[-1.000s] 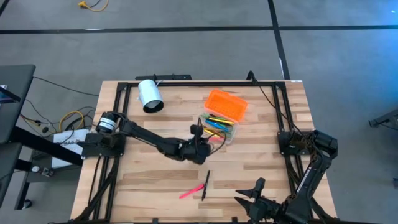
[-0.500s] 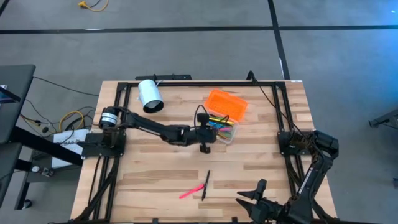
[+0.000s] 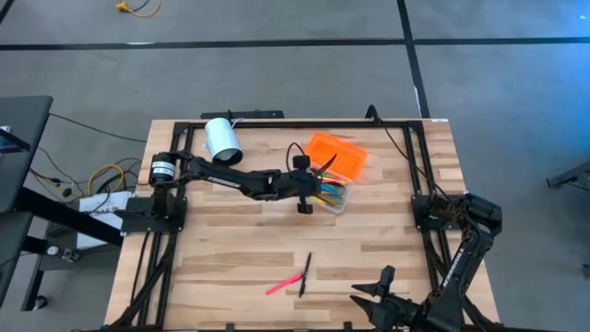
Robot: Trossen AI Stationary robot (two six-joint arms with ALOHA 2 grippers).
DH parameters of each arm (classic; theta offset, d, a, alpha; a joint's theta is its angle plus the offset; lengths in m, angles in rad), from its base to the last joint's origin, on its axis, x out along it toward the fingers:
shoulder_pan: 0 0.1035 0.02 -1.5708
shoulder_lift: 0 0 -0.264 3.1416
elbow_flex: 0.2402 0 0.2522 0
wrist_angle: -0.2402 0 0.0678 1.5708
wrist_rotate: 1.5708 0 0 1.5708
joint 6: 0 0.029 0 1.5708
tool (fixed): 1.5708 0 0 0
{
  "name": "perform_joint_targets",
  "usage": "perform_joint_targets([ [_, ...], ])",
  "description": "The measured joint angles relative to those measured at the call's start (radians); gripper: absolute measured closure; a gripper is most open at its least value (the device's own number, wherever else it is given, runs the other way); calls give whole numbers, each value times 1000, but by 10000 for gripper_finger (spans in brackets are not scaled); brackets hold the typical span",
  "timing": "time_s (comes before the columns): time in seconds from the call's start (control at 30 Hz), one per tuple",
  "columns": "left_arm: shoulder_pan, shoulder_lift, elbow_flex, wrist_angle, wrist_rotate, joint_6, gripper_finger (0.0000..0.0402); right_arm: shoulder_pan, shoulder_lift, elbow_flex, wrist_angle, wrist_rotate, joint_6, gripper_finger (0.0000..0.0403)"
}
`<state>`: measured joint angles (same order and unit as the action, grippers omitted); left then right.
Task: Pick & place school supplies into a supply box
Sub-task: Put the pink pencil into the supply box, then put the black pen into the supply box
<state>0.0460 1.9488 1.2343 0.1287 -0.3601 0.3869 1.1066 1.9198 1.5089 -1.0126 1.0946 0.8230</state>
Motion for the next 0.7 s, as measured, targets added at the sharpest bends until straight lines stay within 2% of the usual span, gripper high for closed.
perform_joint_targets([
  [0.13, 0, 0, 0, -1, 0, -11, 397, 0, 0, 0, -1, 0, 0, 281],
  [0.23, 8, 0, 0, -3, 1, -51, 379, 0, 0, 0, -1, 0, 0, 281],
  [0.53, 22, 0, 0, -8, -2, -109, 252, 0, 0, 0, -1, 0, 15, 281],
  [0.7, 21, 0, 1, -8, -2, -110, 214, 0, 0, 0, -1, -1, 16, 281],
])
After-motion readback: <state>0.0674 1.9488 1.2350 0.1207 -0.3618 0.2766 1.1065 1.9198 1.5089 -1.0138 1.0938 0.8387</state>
